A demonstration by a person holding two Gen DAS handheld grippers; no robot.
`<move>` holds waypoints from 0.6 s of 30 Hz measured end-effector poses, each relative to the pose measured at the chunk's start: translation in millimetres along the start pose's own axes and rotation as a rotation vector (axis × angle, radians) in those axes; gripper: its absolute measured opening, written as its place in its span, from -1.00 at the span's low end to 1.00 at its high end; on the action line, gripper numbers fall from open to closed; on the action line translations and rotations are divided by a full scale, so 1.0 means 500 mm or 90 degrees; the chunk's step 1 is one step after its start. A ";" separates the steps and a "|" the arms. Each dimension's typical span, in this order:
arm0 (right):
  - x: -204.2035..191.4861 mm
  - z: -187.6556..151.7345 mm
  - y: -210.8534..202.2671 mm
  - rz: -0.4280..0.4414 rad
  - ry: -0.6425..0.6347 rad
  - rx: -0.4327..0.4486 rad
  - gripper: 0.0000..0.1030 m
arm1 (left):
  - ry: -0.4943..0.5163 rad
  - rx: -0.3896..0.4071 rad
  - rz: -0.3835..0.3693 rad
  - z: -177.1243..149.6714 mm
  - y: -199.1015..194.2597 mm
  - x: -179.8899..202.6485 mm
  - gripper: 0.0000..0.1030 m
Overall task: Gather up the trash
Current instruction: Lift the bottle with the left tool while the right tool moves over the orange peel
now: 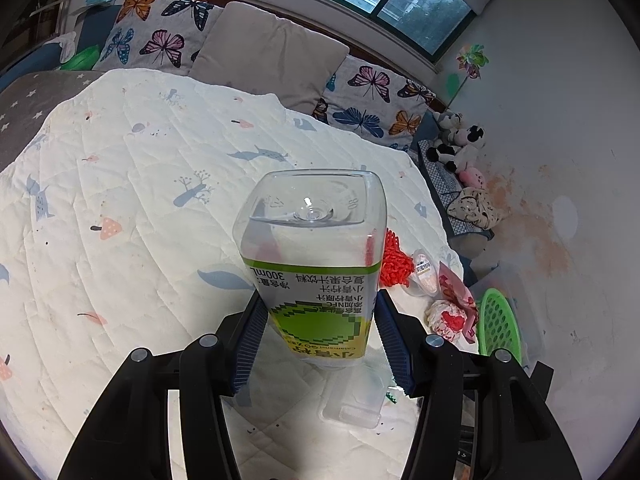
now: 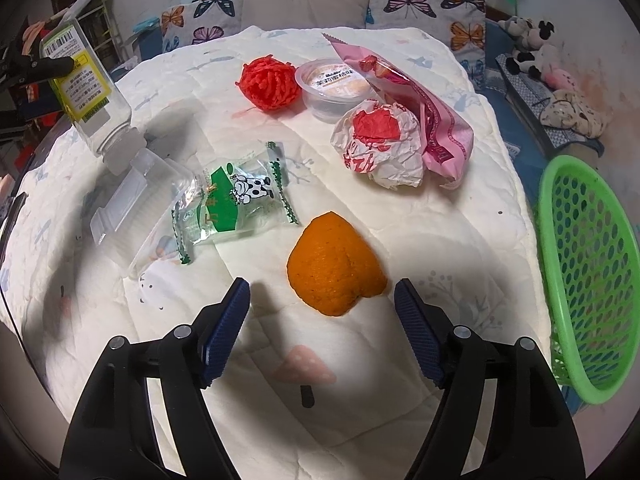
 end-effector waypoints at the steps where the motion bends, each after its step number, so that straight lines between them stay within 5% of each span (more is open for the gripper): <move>1: -0.001 0.000 0.001 0.001 0.001 0.000 0.47 | -0.001 -0.001 -0.001 0.000 0.001 0.000 0.03; 18: -0.006 -0.001 0.007 -0.004 -0.001 -0.005 0.53 | -0.004 -0.006 -0.008 -0.006 0.008 -0.006 0.03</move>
Point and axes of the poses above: each gripper's, at about its wrist camera, not at the fingertips, and y roughly the way its jaws point, x to its right, z to its top, the point moved 2 cm from there along y, roughly the way its jaws point, and after that the axes turned 1 degree about z, right-handed, at the moved point
